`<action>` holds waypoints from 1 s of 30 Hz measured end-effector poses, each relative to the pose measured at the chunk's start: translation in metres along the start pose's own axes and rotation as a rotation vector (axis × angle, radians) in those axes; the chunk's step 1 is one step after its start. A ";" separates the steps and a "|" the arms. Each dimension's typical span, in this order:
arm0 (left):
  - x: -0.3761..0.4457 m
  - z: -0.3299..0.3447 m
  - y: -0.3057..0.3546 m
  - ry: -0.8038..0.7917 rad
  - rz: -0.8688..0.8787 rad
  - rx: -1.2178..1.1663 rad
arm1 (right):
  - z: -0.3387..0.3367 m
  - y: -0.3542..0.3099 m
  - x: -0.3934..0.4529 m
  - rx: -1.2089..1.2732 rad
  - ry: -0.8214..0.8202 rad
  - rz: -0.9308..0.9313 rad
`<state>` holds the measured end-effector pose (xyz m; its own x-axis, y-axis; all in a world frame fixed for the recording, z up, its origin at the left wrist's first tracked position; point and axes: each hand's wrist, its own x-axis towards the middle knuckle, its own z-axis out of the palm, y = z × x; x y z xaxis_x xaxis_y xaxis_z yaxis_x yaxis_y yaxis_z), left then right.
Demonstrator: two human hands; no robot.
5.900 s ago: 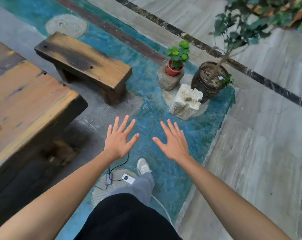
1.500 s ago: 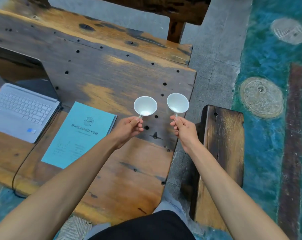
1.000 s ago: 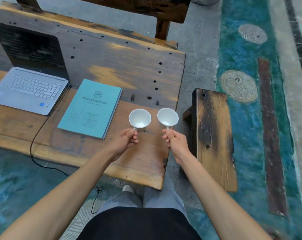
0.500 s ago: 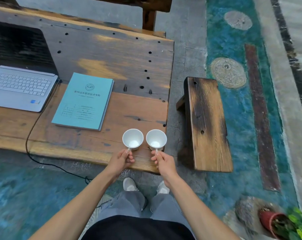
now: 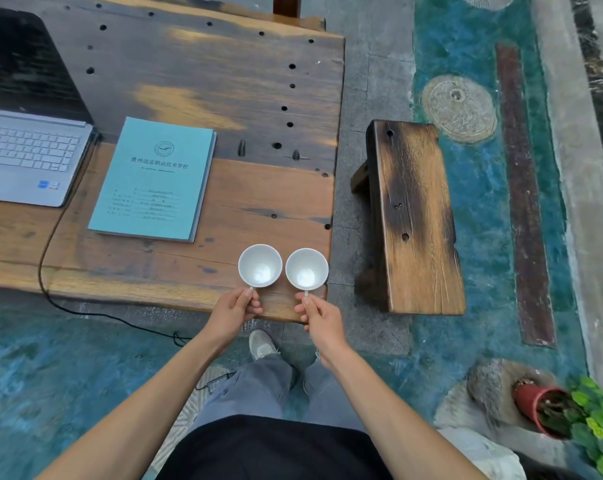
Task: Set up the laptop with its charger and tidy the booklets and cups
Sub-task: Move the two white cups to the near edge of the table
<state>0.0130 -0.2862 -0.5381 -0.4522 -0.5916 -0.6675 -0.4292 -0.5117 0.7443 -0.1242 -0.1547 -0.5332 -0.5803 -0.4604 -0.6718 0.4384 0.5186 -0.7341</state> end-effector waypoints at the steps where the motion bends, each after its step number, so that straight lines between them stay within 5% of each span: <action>1: -0.001 -0.001 -0.003 0.002 0.002 0.001 | 0.000 0.003 -0.002 0.010 -0.009 0.007; 30: -0.018 -0.016 -0.008 -0.090 -0.043 -0.035 | -0.031 0.009 -0.002 -0.163 0.004 -0.061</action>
<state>0.0373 -0.2811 -0.5316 -0.5026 -0.5114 -0.6971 -0.4225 -0.5582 0.7141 -0.1399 -0.1266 -0.5356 -0.6056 -0.4918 -0.6255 0.2853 0.5996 -0.7477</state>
